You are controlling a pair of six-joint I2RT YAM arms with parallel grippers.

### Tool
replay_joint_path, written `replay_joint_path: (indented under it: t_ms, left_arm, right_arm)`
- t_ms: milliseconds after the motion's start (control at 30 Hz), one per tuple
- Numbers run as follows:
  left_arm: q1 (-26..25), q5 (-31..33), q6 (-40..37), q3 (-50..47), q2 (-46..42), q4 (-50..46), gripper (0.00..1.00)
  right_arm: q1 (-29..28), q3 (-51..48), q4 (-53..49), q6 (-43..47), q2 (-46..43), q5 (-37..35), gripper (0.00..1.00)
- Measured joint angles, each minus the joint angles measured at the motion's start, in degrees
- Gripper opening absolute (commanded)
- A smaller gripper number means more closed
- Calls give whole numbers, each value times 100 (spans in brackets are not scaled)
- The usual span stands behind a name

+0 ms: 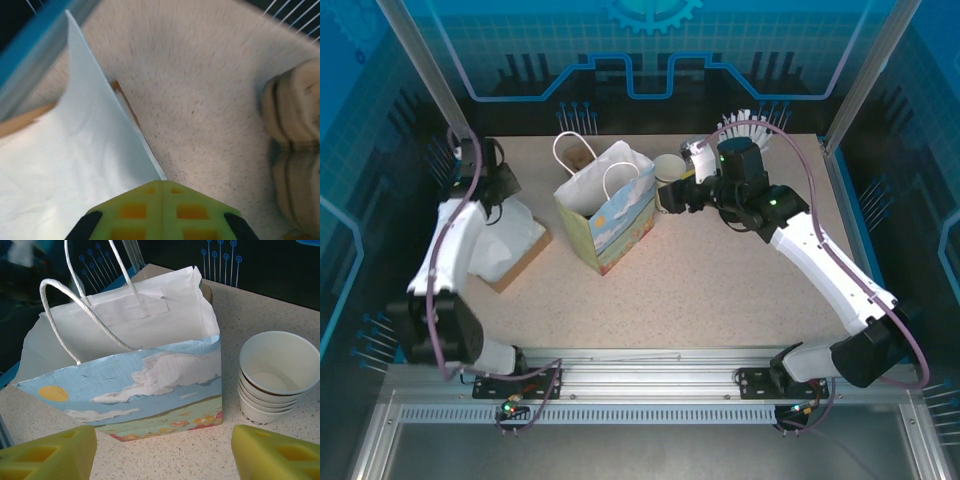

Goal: Pack the takeout coffee

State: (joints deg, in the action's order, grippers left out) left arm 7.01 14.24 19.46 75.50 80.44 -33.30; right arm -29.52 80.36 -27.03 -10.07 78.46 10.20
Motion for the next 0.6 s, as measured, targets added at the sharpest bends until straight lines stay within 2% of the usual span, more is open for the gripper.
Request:
replay_joint_path:
  t_ms: [133,267,433,600]
  left_arm:
    - [0,-11,-61,127,-1088,-85,0]
    - [-39,-219,-280,745,-1646,-295,0]
    - [-214,-1202,-522,1871,-1864,-450,0]
    - [-813,-2323,-758,2909,-1620,-557,0]
  right_arm:
    - [-13,17,-33,2,-96,-81,73]
    - [-13,94,-61,52,-164,-151,73]
    - [-17,164,-146,129,-247,-304,74]
    - [-17,236,-278,212,-273,-474,74]
